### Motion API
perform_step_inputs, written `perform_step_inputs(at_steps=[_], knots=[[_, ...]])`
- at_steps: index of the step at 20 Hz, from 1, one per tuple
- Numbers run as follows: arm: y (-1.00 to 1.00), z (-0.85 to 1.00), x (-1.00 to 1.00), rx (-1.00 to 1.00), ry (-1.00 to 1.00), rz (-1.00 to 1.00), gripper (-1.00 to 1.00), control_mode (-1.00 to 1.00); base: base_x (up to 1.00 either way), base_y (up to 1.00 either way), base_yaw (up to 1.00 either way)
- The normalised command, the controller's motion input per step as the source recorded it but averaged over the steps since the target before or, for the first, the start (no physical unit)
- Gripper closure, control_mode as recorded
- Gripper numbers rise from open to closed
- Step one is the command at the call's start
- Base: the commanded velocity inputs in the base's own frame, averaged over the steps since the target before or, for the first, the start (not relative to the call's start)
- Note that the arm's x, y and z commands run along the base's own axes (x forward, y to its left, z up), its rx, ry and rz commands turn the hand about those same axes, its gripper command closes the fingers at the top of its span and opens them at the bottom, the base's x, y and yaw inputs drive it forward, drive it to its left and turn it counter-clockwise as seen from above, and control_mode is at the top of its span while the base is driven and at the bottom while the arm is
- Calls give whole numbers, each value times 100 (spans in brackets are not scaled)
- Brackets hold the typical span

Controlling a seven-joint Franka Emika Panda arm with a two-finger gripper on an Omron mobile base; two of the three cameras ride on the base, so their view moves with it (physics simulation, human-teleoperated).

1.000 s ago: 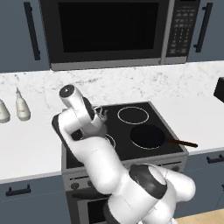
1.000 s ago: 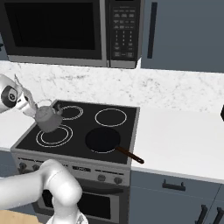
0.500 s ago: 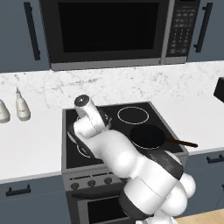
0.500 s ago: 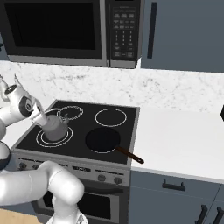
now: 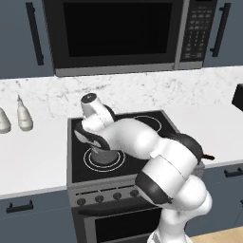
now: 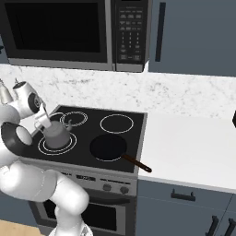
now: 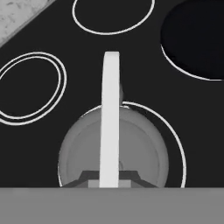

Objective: Pick the kettle from the counter and place it on a stove burner. Then turn the burner on.

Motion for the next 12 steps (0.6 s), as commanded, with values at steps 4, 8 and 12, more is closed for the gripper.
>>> perform_step_inputs(at_steps=[4, 8, 12], knots=[[0, -10, 0, 15, 5, 0, 100, -100, 0, 0, 0], [0, -13, 9, 13, 0, 0, 100, -100, 0, 0, 0], [-13, -13, 12, 1, 0, 0, 100, -100, 0, 0, 0]])
